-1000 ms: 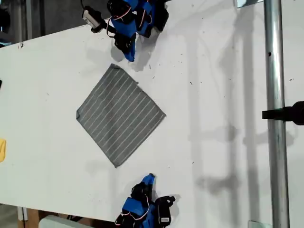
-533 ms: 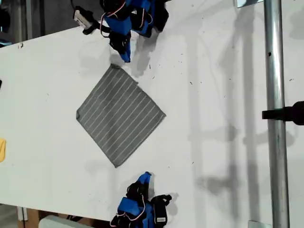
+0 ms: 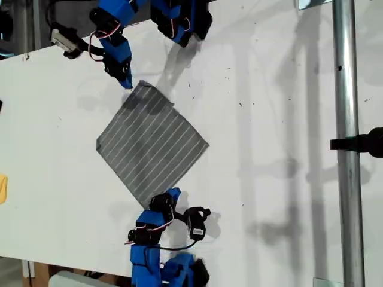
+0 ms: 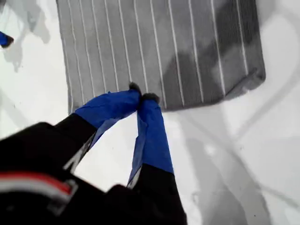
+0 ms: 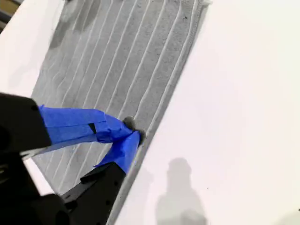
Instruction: Grasp corners of a towel and fold twice.
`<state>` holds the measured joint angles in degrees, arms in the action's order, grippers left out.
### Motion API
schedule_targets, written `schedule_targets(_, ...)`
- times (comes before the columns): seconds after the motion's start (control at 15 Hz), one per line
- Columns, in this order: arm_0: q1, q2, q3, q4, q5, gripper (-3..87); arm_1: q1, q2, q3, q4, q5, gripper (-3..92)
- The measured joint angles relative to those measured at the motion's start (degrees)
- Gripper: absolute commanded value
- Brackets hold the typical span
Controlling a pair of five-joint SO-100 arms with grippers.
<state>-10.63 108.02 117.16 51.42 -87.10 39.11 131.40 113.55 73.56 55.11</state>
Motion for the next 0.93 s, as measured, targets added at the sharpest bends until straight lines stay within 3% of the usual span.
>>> schedule_targets(0.2, -0.88, -13.01, -12.13, 0.88, 2.11, -2.9, 2.55, -14.77, -12.74, -0.88, -5.10, -0.3)
schedule_targets(0.47, -2.46, -24.87, -27.60, 6.59, 3.78, -2.9, 3.25, -28.65, -28.39, -0.79, -8.26, -0.3)
schedule_targets(0.93, -5.71, -39.64, -36.91, 6.50, 4.04, -2.9, 3.25, -49.22, -29.79, -12.48, -10.63, -0.3)
